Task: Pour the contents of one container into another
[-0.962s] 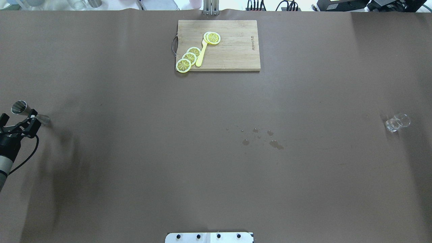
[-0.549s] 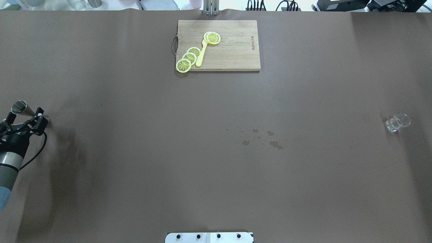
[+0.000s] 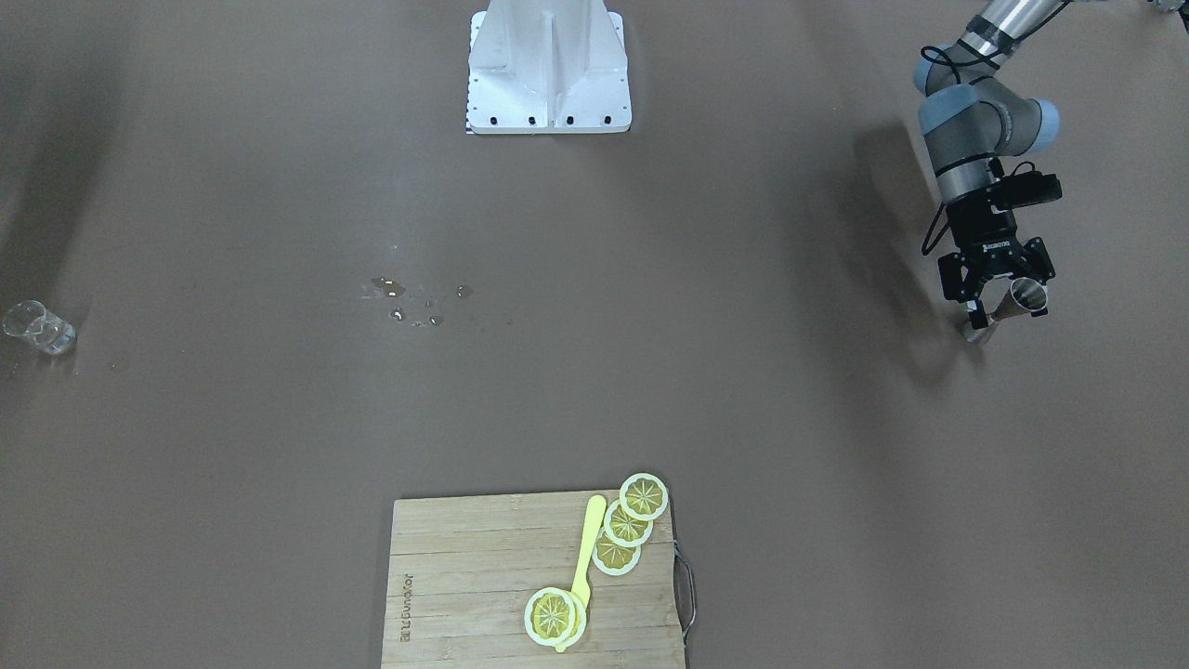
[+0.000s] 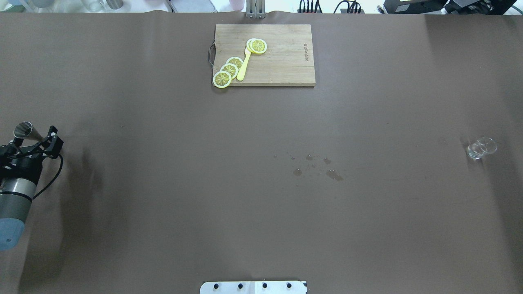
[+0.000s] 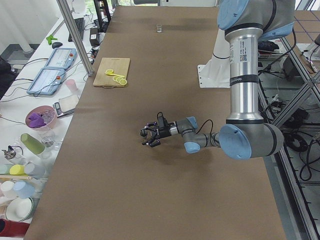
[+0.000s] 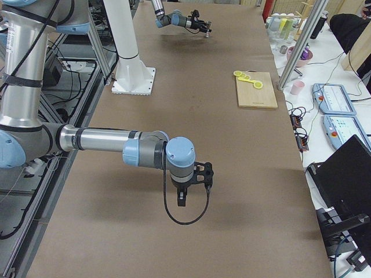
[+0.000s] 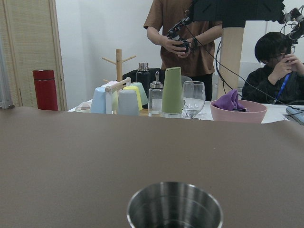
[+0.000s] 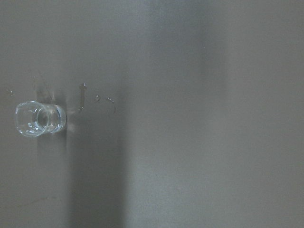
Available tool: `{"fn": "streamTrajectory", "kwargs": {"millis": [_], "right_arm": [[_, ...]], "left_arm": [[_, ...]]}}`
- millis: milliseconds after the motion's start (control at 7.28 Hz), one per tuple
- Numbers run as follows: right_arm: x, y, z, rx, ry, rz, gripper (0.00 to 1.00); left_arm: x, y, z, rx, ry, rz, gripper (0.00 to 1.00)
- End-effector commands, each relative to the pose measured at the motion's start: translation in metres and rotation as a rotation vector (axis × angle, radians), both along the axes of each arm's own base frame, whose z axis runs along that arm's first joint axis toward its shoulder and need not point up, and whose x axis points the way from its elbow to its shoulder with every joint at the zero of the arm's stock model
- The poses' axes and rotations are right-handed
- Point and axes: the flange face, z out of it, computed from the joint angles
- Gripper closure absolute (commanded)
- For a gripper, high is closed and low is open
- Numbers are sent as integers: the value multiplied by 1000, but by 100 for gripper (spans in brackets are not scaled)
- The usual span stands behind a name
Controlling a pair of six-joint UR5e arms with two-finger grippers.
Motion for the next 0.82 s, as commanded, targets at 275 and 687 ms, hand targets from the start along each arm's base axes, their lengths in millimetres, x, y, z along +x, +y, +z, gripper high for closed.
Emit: {"fn": "streamTrajectory", "kwargs": {"millis": [275,687], "right_arm": [[0,-2,-6,19,2,-6,0],[-1,-2,-8,21,-14,-6,0]], "left_arm": [[4,-3,10,-10,20,-14,17],[6,-3,13,-12,34,-18,56]]}}
